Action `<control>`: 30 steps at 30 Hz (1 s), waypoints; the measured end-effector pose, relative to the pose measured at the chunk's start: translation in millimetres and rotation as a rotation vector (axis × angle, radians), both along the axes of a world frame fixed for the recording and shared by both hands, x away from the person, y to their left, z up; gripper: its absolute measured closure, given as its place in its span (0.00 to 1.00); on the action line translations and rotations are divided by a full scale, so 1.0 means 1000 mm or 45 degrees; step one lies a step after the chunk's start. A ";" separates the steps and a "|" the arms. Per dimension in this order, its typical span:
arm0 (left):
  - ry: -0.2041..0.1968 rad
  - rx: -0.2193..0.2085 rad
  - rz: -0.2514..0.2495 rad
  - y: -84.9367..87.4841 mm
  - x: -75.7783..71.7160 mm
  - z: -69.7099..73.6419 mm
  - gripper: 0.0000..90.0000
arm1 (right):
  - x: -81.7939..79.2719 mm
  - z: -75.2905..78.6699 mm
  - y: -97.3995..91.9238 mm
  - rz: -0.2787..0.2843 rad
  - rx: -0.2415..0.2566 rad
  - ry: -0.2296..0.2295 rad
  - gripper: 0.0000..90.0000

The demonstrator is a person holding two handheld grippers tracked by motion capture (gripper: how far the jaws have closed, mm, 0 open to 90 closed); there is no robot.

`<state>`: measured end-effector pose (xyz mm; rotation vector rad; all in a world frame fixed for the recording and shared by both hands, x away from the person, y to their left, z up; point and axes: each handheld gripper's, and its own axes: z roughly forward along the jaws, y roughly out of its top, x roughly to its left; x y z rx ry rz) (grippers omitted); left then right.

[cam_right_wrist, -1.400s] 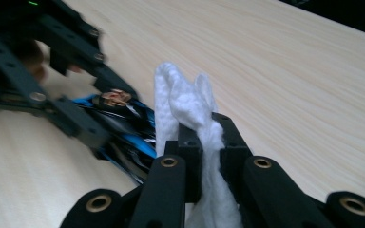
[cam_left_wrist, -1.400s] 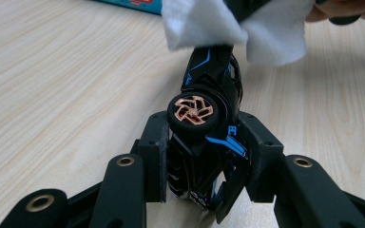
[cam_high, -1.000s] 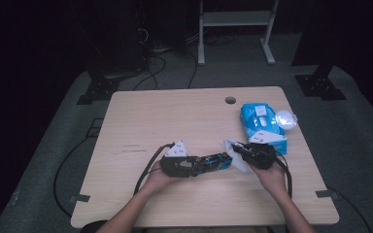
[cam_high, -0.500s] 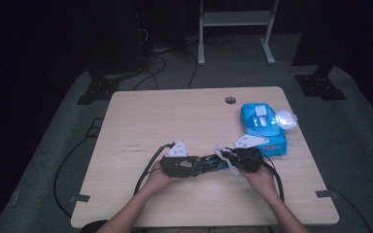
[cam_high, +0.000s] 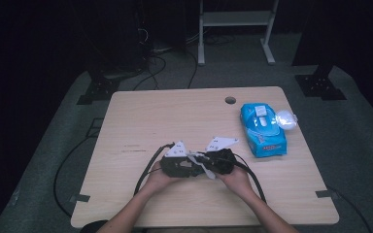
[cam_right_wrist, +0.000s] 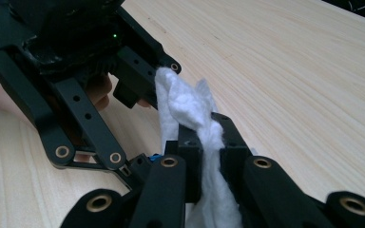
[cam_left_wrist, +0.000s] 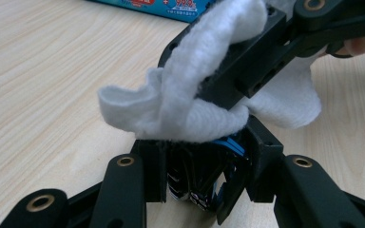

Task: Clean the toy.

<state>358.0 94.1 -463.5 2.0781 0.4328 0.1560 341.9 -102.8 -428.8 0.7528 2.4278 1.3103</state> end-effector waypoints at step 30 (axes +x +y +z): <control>-0.005 0.008 -0.004 -0.001 0.000 0.001 0.66 | -0.001 0.004 -0.078 -0.242 -0.050 -0.027 0.92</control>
